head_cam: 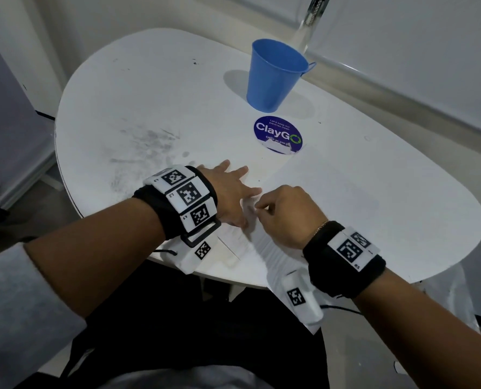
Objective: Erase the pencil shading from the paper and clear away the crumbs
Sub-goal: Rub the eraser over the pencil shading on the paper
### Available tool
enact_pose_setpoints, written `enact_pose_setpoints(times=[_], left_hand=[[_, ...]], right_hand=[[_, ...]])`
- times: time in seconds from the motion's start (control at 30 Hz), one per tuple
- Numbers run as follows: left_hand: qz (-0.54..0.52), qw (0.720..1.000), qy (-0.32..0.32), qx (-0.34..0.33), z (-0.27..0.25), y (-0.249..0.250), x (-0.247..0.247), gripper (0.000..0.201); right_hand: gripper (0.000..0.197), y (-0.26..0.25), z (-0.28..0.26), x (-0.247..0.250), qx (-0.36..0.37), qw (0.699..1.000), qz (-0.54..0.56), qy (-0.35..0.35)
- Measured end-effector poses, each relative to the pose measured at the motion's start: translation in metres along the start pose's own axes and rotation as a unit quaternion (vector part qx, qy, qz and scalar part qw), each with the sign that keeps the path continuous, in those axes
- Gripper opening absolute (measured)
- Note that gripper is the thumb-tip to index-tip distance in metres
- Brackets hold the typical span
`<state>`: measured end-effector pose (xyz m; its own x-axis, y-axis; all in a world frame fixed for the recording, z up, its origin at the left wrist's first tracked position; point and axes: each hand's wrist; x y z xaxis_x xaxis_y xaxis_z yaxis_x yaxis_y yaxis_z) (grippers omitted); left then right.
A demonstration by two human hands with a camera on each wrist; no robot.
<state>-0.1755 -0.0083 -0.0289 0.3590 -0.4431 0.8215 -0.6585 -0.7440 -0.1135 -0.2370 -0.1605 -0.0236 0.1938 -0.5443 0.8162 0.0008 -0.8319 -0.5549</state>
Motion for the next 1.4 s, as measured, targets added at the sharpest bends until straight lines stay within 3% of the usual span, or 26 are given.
enact_pose_setpoints(times=[0.17,0.3,0.43,0.57,0.7,0.83,0.97,1.1,1.23,1.33,1.4], left_hand=[[0.003,1.0,-0.004,0.004,-0.002,0.002,0.001,0.081],[0.005,1.0,-0.004,0.004,-0.001,0.0,0.001,0.082],[-0.001,1.0,-0.005,0.006,-0.002,0.002,0.002,0.081],[-0.002,1.0,-0.001,0.004,0.001,-0.001,0.0,0.083],[-0.006,1.0,-0.002,0.002,0.0,0.0,0.0,0.081],[-0.009,1.0,0.003,0.001,0.001,-0.001,-0.001,0.082],[-0.017,1.0,-0.001,0.002,0.001,0.0,0.0,0.082],[-0.028,1.0,0.001,0.003,0.001,-0.001,-0.001,0.087],[-0.014,1.0,0.001,0.003,0.0,0.001,0.001,0.083],[-0.023,1.0,0.004,0.002,-0.002,0.0,0.001,0.087],[-0.021,1.0,0.002,0.002,-0.002,0.0,0.002,0.089]], right_hand=[[0.017,0.014,0.016,0.018,-0.062,0.996,0.015,0.06],[0.017,0.008,0.003,0.008,-0.019,1.0,0.01,-0.004],[0.016,0.018,0.012,0.016,-0.07,0.995,0.039,0.065],[0.017,0.002,-0.003,0.004,-0.01,1.0,0.018,-0.014],[0.019,0.014,0.01,0.014,-0.052,0.996,0.027,0.061],[0.017,0.0,-0.005,0.004,0.002,0.999,0.015,-0.029],[0.017,0.01,0.012,0.015,-0.037,0.998,0.027,0.045],[0.018,-0.006,-0.007,0.003,0.015,0.998,0.04,-0.054],[0.019,0.004,0.009,0.013,-0.027,0.998,0.043,0.028],[0.022,-0.01,-0.004,0.001,0.026,0.998,0.027,-0.046],[0.019,-0.01,-0.006,0.001,0.021,0.998,0.027,-0.059]])
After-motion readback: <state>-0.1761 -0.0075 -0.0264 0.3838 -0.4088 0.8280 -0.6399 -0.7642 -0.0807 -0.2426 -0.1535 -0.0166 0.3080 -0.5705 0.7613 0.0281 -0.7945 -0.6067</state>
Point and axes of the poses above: each hand's wrist, its own z-axis towards the middle knuckle, its own x-axis out of the back of the hand, y = z × x, and after that the axes turned 15 degrees about z, right-handed
